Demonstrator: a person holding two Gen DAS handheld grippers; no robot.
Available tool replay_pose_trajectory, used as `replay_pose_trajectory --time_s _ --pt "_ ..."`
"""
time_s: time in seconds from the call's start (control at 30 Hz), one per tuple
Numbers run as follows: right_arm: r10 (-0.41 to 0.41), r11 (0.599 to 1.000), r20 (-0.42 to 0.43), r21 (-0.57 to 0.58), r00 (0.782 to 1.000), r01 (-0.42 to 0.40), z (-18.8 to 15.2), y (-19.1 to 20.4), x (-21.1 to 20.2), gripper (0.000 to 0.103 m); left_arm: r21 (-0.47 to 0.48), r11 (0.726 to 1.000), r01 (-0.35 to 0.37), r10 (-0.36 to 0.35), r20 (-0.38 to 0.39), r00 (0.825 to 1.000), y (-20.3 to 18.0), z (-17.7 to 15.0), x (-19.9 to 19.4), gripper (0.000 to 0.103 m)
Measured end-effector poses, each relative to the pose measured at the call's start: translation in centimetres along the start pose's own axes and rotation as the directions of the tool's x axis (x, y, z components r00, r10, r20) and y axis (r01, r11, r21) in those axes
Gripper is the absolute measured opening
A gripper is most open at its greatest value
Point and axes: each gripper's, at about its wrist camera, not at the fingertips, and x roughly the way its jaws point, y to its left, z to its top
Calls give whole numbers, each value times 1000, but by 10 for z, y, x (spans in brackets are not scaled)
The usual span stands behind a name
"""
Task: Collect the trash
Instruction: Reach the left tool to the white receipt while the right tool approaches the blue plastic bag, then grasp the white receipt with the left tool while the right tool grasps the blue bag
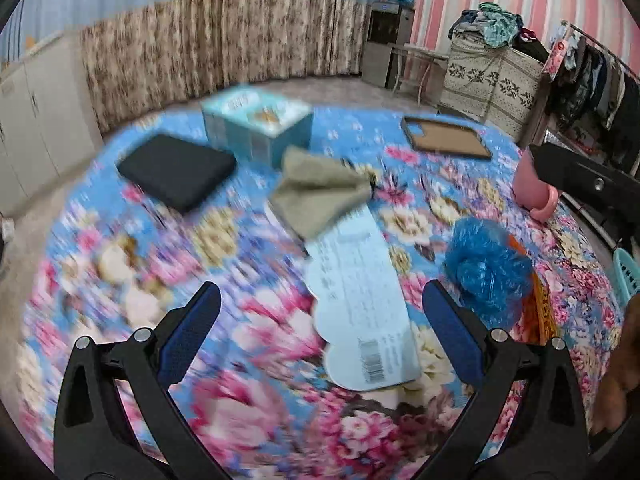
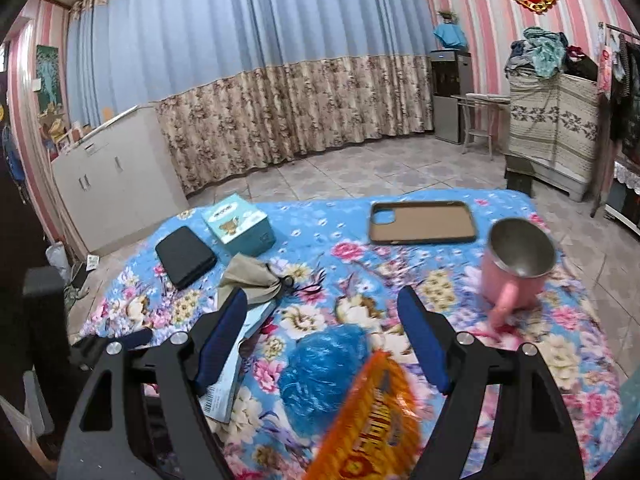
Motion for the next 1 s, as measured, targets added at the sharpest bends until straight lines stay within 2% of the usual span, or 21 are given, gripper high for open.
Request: replay_pose_trajectory --time_s 0.03,0.07,0.13,0.2,0.23,0.27,0.3,0.47,0.53,0.57,0.6,0.67,0.7,0.8,0.9,1.0 --pt "-5 1000 -24 1 1000 5 -6 2 9 74 21 1000 5 -5 -16 1000 -4 -3 6 97" --pt "-5 1000 -70 5 998 5 -11 3 18 66 52 999 -11 12 -21 1000 -10 -4 10 97" --pt "4 1000 -88 -14 996 -5 -11 7 25 62 69 997 -17 20 -45 999 -12 -4 21 97" --pt "-1 999 -94 -42 996 -3 -13 8 25 61 63 998 3 3 -100 995 -11 -5 32 85" --pt "-4 999 -109 -41 994 0 -15 7 27 58 54 999 4 1 -100 995 -9 -4 33 81" --pt "-13 999 -127 -38 992 9 -17 6 30 58 44 999 16 -12 -94 995 -8 -3 31 66" --pt "-22 999 -144 -36 989 17 -18 4 33 58 43 999 23 -19 -92 996 -7 -2 29 56" --pt "-2 998 -188 -59 982 -9 -25 8 41 58 9 999 52 -52 -31 998 4 -1 2 54" --pt "-20 997 -240 -75 971 2 -31 11 53 56 -12 998 66 -66 10 998 10 -1 -14 54" --pt "-31 996 -250 -88 968 10 -33 12 56 50 -24 997 68 -68 36 997 14 -1 -22 54" --pt "-44 994 -257 -106 965 17 -34 14 60 37 -32 997 69 -67 55 996 18 0 -28 54" --pt "-34 995 -233 -100 972 10 -32 14 55 26 -54 996 73 -68 93 993 26 3 -36 54" --pt "-23 996 -216 -90 976 4 -30 12 50 24 -69 995 72 -63 123 990 32 5 -42 54" --pt "81 997 -73 -4 994 -82 -15 5 15 23 -107 992 67 -45 194 980 44 11 -58 54" --pt "157 983 48 88 986 -161 -5 -10 -13 23 -124 991 53 -19 258 966 52 12 -75 54" --pt "167 975 75 137 983 -176 -3 -22 -20 23 -118 993 21 11 268 963 53 13 -77 54"
